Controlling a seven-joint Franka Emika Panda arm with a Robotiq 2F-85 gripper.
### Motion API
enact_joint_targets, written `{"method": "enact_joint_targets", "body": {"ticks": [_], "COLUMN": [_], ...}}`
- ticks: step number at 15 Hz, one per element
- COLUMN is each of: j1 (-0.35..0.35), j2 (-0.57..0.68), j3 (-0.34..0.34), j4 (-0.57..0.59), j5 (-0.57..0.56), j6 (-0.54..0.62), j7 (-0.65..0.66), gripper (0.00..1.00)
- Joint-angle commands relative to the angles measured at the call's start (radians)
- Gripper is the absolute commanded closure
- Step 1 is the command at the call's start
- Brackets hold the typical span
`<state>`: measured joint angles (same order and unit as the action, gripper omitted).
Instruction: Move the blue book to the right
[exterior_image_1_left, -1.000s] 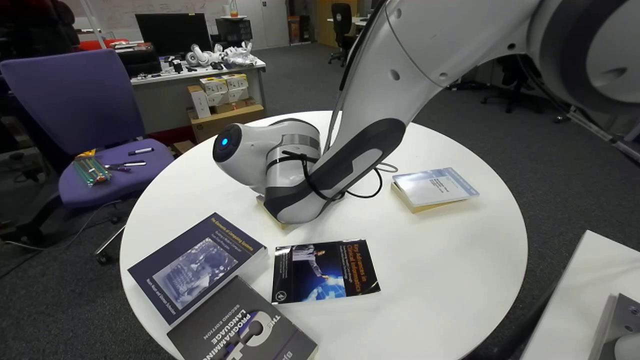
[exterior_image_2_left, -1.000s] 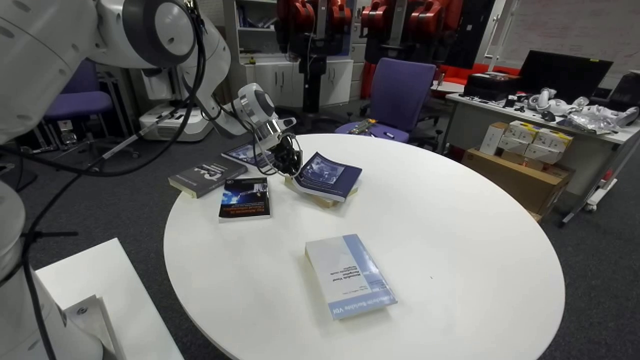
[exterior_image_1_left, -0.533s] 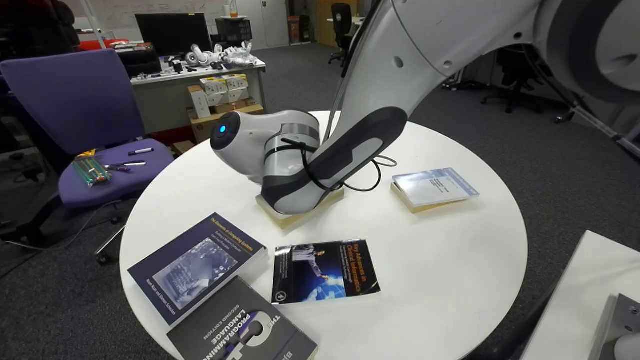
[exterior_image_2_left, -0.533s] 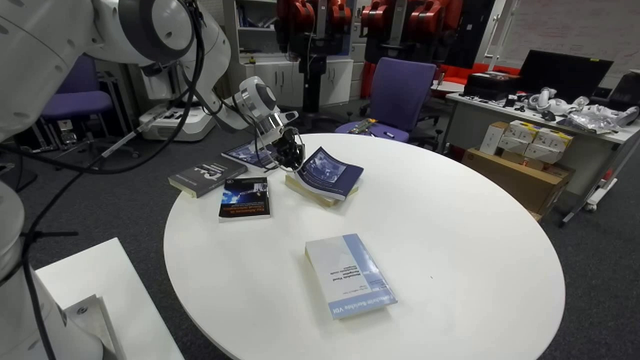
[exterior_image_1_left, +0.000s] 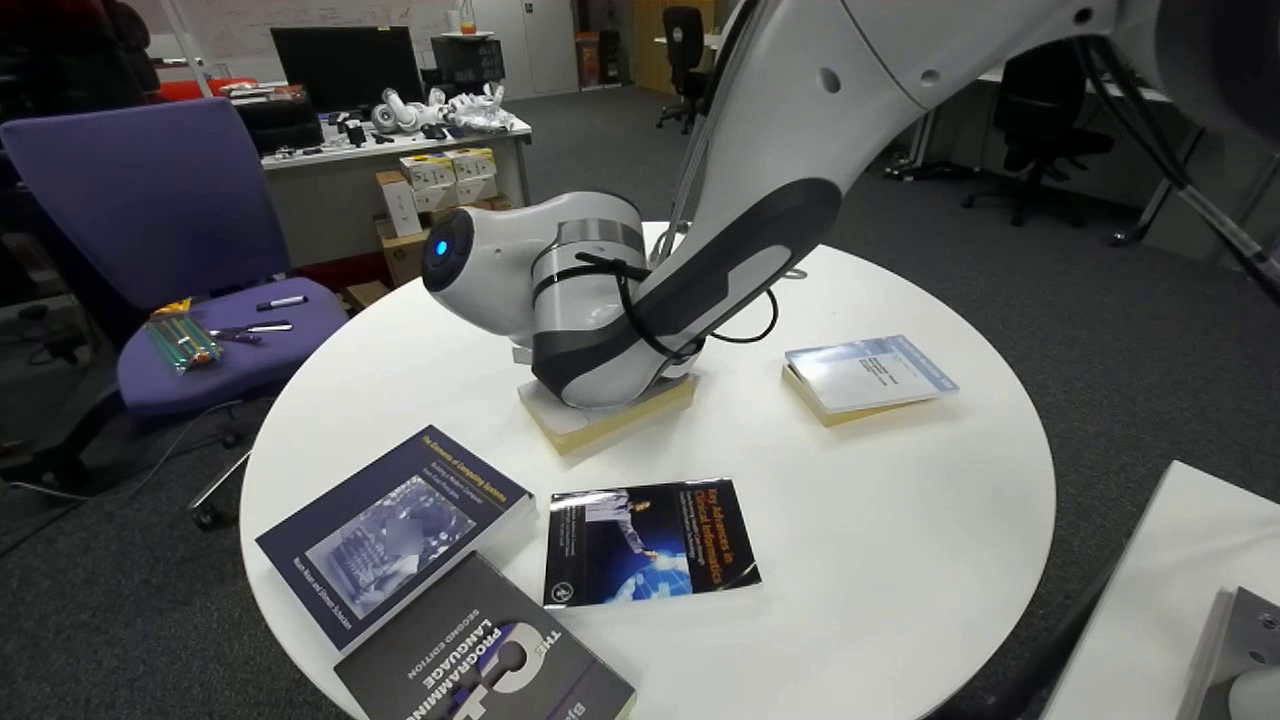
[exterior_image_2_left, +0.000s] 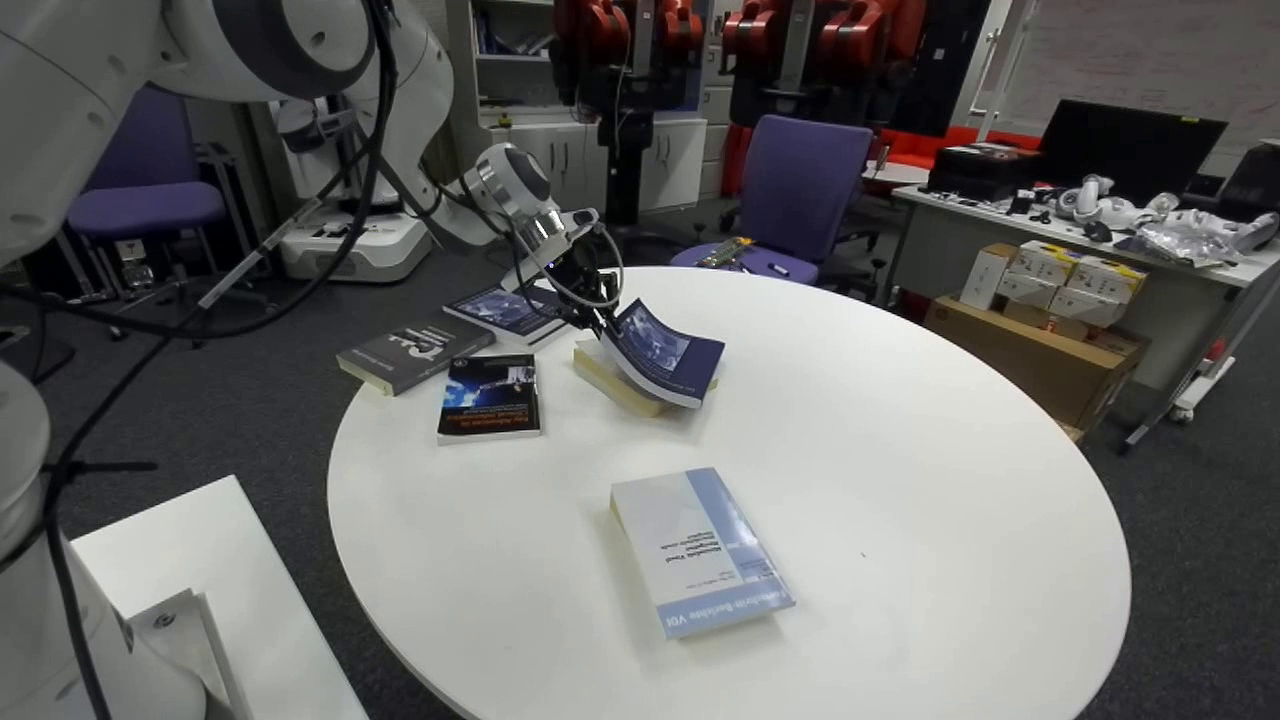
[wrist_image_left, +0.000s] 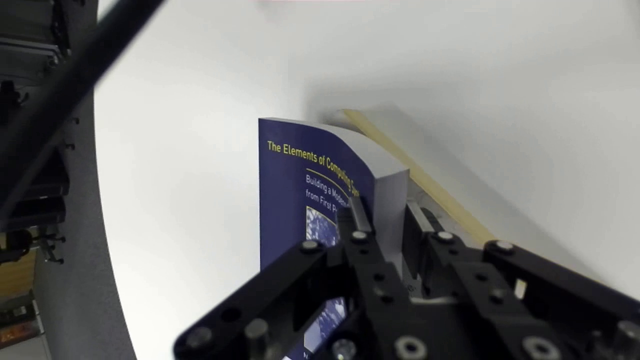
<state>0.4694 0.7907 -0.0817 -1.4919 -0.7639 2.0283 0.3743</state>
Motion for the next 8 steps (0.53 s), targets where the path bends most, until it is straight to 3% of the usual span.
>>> {"method": "enact_joint_targets", "body": {"ticks": [1,8], "j1": [-0.011,-0.025], "j2": [-0.128,-0.225], "j3": [0.01,0.018], "j4": [-0.149,-0.265], "j5": [-0.09,-0.3], "j6": [-0.065,-0.258], "j7": [-0.04,0.094], "gripper": [0.95,0.95]}}
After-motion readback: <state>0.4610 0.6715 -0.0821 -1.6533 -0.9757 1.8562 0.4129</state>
